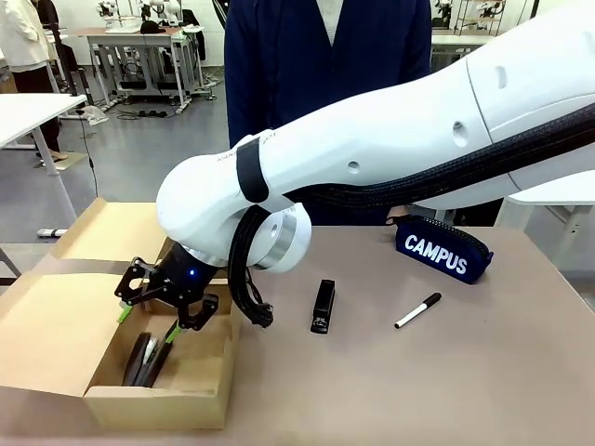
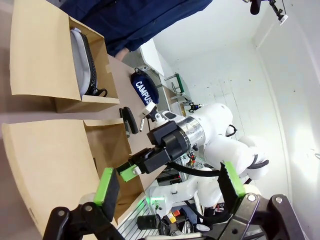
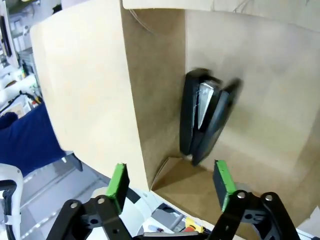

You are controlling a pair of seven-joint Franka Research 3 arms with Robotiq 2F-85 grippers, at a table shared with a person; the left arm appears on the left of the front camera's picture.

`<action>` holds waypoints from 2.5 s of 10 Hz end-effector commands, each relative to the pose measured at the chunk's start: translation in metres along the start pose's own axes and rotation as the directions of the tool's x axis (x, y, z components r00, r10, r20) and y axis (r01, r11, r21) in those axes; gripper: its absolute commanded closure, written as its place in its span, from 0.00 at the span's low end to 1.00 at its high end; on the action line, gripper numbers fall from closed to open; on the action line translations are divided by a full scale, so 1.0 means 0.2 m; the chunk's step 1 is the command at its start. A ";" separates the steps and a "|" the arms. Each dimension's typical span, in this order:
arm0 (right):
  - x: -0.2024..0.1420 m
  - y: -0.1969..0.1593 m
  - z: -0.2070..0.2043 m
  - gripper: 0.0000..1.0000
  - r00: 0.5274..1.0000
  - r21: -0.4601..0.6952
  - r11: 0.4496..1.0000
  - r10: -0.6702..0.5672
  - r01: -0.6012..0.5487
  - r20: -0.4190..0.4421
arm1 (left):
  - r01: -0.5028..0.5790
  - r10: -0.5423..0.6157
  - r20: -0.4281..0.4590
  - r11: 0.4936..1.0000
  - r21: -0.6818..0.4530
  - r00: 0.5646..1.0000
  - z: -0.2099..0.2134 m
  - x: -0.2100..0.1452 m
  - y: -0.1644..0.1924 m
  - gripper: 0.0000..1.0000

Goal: Place items inside the box.
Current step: Pick up a Pencil pouch or Stapler and place it inside the Mailer Box closest to the robot.

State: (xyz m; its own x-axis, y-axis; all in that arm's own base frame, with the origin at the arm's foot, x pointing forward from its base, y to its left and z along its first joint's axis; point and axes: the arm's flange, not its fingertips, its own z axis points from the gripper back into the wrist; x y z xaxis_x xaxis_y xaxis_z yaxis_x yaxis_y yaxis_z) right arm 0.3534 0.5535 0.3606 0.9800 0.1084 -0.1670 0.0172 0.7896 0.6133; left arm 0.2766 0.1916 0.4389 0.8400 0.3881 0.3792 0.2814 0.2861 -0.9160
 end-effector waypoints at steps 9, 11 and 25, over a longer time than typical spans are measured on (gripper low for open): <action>-0.17 -0.19 0.47 0.00 0.997 0.044 0.999 0.027 -0.024 -0.072 | 0.023 -0.022 0.014 1.000 -0.019 1.000 0.00 0.00 -0.01 0.00; -0.40 -0.46 0.93 0.00 0.993 0.164 0.982 0.103 -0.092 -0.058 | 0.023 -0.022 0.014 1.000 -0.019 1.000 0.00 0.00 -0.01 0.00; -0.95 -2.02 1.96 0.00 0.947 0.861 0.433 0.285 -0.267 0.150 | 0.023 -0.022 0.014 1.000 -0.019 1.000 0.00 0.00 -0.01 0.00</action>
State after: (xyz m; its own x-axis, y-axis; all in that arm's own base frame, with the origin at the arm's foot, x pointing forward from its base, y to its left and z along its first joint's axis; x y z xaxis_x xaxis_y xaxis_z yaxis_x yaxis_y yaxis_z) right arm 0.2888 0.0152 0.5249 0.9825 0.1559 0.1016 -0.0816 -0.1298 0.9882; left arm 0.2764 0.1916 0.4390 0.8394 0.3883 0.3802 0.2820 0.2869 -0.9155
